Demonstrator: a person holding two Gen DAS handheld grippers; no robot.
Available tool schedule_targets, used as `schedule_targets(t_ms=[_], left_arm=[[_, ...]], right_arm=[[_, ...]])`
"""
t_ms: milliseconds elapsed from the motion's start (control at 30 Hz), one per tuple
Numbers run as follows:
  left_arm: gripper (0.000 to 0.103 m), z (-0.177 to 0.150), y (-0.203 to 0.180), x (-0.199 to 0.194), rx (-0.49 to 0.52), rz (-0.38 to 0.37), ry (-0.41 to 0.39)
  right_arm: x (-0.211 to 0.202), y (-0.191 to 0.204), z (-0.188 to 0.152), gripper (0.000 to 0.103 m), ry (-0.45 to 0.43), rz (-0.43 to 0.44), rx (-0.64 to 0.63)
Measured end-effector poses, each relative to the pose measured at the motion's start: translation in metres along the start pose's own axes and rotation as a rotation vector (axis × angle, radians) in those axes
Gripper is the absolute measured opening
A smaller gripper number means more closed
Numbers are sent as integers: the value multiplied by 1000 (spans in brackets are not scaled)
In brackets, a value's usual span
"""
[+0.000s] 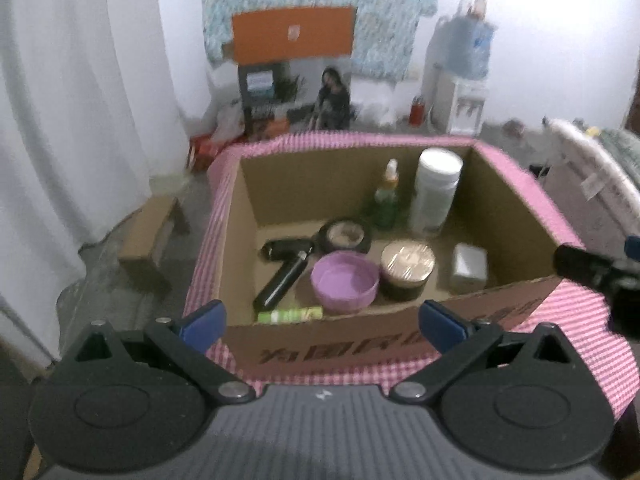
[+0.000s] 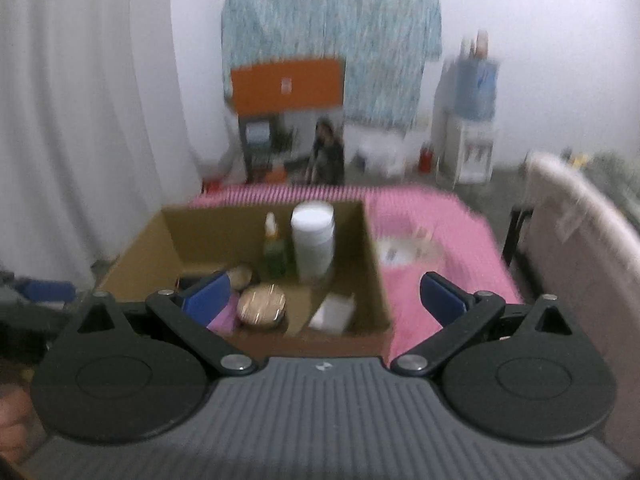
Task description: Organize rigid objects
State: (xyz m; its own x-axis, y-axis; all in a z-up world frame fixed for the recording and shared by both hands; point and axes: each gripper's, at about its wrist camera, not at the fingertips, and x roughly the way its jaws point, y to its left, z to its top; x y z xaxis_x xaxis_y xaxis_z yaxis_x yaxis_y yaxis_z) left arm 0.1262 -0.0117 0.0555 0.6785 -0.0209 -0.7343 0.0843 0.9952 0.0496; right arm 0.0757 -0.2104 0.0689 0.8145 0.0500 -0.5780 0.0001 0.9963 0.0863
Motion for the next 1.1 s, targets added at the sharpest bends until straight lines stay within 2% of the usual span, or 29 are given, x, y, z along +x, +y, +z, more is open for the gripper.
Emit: schedule_targets(t_ms=[133,333,600,1100], left_arm=[[103,0,0,12,9,39,58],[103,2,2,16,4,53,78],[103,5,4,15,0,59,70],[103,7,4,10,6,67,57]], right_arm=[[31,14,-6,102,118,-19,-23],[49,27,-12,102,185,31,-42],[61,26,-7,102,199,36,-24],[59,22,-4,102,198,42,-3]])
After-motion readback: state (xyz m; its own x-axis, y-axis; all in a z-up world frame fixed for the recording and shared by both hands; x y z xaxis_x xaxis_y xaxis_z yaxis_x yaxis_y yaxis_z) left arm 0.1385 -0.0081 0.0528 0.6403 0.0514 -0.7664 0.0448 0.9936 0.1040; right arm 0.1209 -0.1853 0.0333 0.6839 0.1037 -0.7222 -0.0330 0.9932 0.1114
